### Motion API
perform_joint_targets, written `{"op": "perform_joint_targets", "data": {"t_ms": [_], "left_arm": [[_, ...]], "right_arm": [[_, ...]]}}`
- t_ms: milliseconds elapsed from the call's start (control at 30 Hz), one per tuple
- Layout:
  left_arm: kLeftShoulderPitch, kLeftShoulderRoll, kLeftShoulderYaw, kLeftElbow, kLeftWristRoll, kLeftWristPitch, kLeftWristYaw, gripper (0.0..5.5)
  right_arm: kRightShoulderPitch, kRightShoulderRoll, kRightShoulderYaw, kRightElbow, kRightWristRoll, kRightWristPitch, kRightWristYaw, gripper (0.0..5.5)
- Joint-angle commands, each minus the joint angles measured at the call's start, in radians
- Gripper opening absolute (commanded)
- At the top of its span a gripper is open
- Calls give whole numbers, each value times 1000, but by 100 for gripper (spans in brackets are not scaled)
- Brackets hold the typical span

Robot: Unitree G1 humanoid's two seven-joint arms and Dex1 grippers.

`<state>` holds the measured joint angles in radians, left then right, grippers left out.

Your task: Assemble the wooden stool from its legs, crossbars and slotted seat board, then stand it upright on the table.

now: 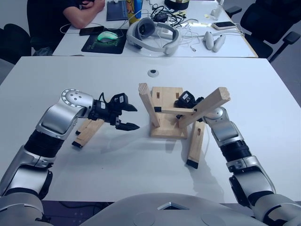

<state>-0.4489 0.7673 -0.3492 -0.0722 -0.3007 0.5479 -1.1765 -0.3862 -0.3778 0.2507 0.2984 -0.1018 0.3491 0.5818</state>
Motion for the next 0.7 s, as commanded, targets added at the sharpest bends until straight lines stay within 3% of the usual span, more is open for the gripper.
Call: {"op": "perform_joint_targets", "data": {"t_ms": [33,433,600,700], "left_arm": [[91,41,40,11,56,-34,55,386],[168,-11,209,71,60,-107,193,386],[204,-28,289,82,41,-138,229,386],[218,-51,341,92,4,-139,247,352]], "right_arm": [[44,68,91,113,-24,60,30,0],[-79,176,60,310,-39,8,-75,0],[-97,182,-85,268,73,-26,-114,0],[-96,178,-155,232,134,-39,-113,0]]}}
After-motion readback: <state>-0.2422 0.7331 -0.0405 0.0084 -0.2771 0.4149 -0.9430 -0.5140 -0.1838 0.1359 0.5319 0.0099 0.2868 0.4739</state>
